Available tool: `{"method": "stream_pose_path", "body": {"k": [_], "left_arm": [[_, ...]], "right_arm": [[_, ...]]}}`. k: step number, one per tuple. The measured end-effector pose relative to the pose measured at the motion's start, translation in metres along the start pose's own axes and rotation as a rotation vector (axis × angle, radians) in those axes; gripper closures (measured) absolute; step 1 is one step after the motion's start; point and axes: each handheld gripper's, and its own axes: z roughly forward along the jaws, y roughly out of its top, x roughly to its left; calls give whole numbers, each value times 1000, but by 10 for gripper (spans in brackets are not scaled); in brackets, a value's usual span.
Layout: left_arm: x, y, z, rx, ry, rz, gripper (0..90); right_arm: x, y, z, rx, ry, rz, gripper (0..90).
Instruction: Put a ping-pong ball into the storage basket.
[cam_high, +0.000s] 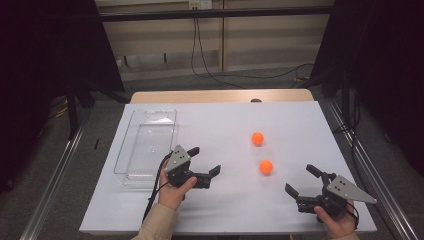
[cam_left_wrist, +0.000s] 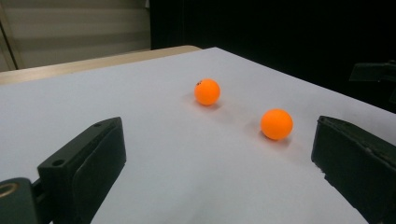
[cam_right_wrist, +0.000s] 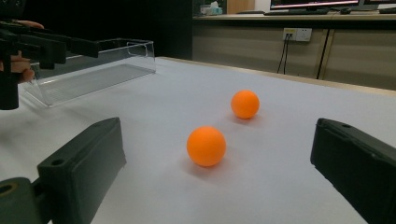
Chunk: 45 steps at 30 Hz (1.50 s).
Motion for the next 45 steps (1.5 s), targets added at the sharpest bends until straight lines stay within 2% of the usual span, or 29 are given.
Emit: {"method": "stream_pose_path", "body": {"k": [9,24,37,38,45], "left_arm": [[-4,1,13,11,-21,6,30],[-6,2,24,35,-24,7,31],[-9,2,35,45,-43,11,31],[-9,2,36,51,-46,21,30],[-11,2,42,54,-56,14,31]], "right_arm": [[0,0,0,0,2,1,26],[0,0,0,-1,7,3,26],[0,0,0,-6,6,5,25],[0,0,0,-7,5,6,26],[0,1,0,-7,6,6,25]]}}
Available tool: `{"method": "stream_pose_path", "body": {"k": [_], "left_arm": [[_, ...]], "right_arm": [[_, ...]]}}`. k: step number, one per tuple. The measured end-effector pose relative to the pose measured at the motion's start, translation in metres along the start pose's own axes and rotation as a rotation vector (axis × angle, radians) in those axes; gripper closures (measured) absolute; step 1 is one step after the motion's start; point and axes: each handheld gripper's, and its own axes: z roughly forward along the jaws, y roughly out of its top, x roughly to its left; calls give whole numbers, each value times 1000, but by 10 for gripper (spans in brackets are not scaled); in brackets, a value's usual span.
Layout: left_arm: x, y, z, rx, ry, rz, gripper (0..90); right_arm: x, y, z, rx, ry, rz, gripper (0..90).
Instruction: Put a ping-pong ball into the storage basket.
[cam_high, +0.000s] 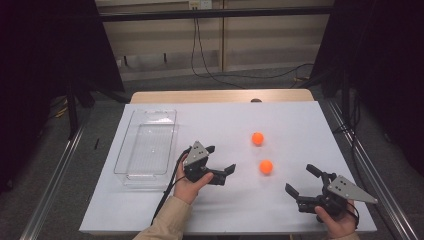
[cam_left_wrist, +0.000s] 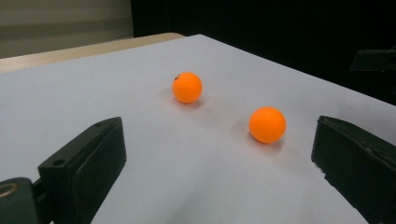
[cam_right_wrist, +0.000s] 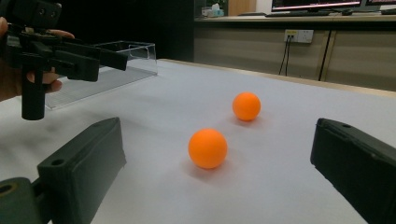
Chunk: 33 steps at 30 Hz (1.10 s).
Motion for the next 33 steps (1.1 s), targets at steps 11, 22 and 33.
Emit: {"method": "stream_pose_path", "body": {"k": [11,22,33], "left_arm": [[-2,-1,10,15,-13,-3,31],[-5,0,20,31,-29,8,31],[-6,1,28,36,-36,11,31]], "right_arm": [[0,0,0,-2,1,4,26],[0,0,0,-2,4,5,25],[0,0,0,-7,3,8,26]]}}
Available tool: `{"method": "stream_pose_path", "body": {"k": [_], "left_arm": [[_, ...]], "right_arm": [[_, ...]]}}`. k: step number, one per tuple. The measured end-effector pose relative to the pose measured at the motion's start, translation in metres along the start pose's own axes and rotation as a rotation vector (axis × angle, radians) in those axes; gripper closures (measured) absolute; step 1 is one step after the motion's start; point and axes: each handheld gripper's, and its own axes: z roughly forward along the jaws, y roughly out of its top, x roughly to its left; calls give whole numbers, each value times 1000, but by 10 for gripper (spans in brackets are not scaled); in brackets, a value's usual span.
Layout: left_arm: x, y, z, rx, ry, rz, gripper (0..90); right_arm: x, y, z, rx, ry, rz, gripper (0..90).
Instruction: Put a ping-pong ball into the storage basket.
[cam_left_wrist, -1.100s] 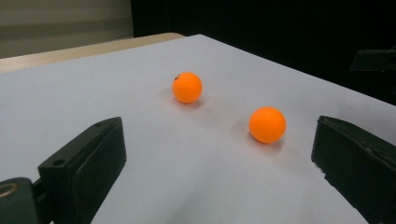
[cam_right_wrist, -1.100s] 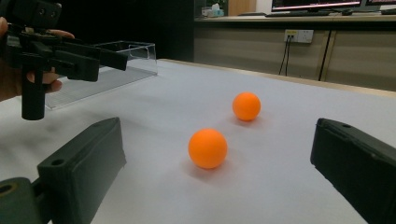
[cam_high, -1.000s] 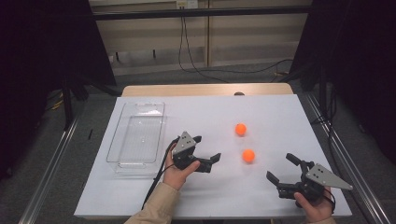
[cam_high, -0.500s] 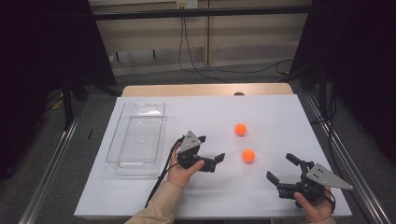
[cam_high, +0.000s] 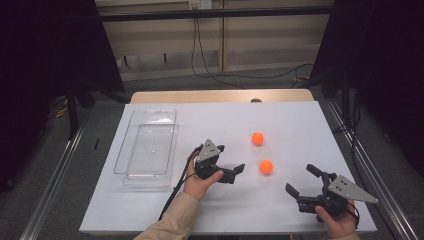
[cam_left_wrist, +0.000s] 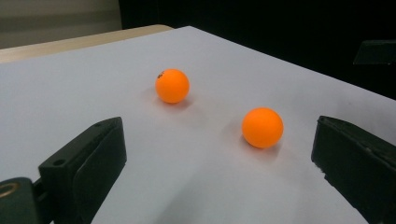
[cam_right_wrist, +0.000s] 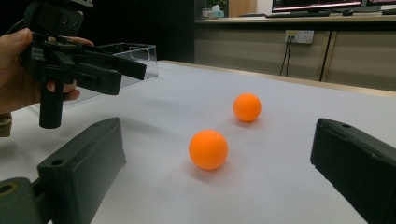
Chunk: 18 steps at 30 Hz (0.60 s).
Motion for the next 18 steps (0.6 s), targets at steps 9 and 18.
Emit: {"method": "stream_pose_path", "body": {"k": [9,18], "left_arm": [[-1,1,6,13,-7,9,31],[0,-1,12,21,-4,5,31]], "right_arm": [[0,0,0,-1,0,-2,25],[0,0,0,-3,1,2,26]]}}
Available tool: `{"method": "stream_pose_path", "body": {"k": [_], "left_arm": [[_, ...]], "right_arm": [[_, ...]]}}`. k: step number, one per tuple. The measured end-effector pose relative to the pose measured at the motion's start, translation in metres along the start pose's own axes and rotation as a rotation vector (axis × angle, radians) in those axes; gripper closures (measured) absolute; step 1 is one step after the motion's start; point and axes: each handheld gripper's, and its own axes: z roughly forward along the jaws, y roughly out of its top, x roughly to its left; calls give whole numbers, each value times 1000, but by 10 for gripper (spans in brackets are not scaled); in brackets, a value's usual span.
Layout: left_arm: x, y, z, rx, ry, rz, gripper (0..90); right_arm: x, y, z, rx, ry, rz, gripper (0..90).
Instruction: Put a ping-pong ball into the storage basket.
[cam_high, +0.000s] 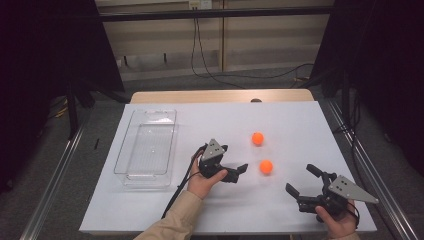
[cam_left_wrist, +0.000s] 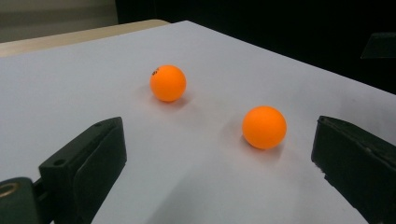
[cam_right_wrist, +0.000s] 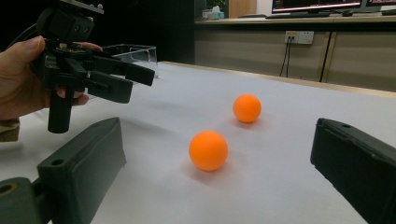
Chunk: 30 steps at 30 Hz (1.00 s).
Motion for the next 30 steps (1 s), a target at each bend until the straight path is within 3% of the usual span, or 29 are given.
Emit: {"method": "stream_pose_path", "body": {"k": [8,30], "left_arm": [[-4,1,4,1,-12,18,33],[-5,4,16,26,-17,18,34]], "right_arm": [[0,0,0,-1,-1,-1,25],[0,0,0,-5,1,3,25]]}}
